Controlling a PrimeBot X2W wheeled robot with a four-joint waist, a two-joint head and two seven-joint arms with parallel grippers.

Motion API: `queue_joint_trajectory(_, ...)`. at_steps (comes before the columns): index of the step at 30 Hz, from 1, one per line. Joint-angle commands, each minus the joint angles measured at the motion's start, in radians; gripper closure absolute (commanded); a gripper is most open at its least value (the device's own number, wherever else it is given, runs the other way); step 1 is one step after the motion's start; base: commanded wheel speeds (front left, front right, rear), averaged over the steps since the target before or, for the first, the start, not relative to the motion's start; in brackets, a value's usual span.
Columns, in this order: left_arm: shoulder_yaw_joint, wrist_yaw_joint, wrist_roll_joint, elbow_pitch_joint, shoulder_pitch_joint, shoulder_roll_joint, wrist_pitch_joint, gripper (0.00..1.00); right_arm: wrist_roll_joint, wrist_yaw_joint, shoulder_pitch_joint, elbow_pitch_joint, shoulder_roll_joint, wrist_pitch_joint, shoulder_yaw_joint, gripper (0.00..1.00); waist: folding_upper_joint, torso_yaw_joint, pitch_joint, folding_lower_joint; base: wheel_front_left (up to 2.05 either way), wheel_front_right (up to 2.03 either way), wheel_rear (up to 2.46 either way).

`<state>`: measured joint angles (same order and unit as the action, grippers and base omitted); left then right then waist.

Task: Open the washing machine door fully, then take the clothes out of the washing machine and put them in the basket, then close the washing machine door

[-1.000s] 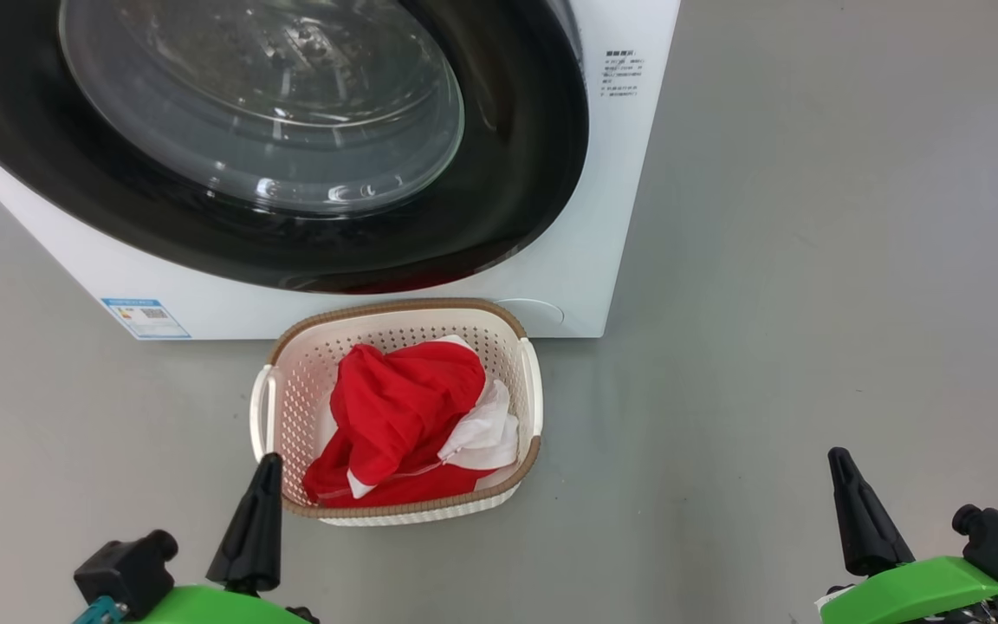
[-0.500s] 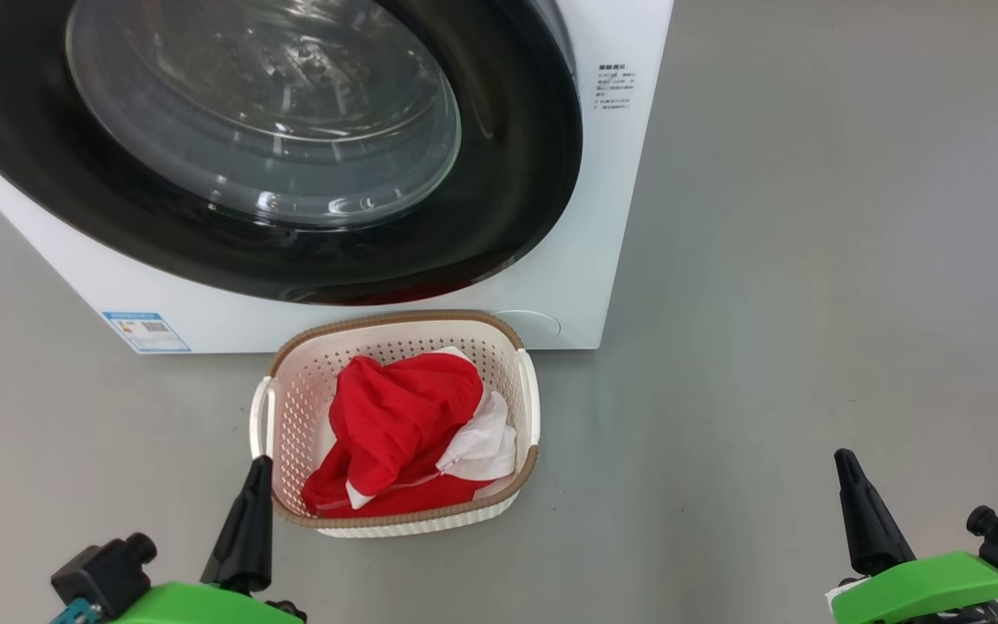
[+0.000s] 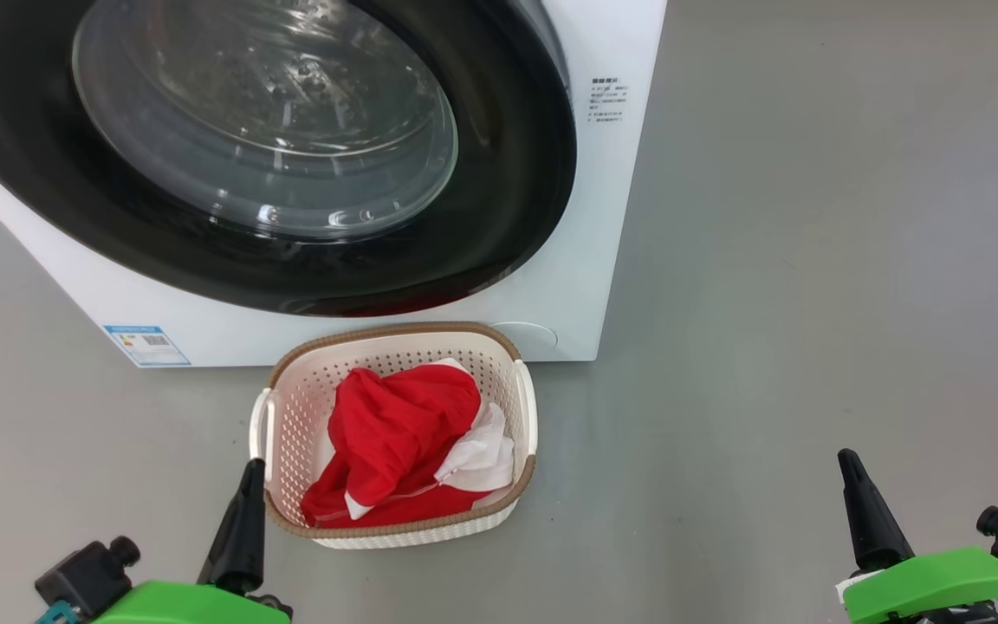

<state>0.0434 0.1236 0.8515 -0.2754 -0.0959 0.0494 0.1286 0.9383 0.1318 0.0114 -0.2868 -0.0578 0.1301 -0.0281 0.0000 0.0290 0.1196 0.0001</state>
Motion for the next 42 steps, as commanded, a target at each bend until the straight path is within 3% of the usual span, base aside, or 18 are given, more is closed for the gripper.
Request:
queue_joint_trajectory(1, -0.022, 0.003, 0.032, 0.025, -0.004, 0.020, -0.005, 1.00, 0.030, 0.000, -0.046, 0.028, -0.017, -0.008, 0.000, 1.00, 0.0000, -0.001, -0.003, -0.0001, 0.00, 0.00, 0.00)
queue_joint_trajectory(42, -0.071, 0.005, 0.476, 0.030, -0.006, 0.030, -0.119, 1.00, 0.420, -0.001, -0.086, 0.038, -0.019, -0.126, -0.027, 1.00, 0.0000, -0.017, -0.069, -0.0001, 0.00, 0.00, 0.00)
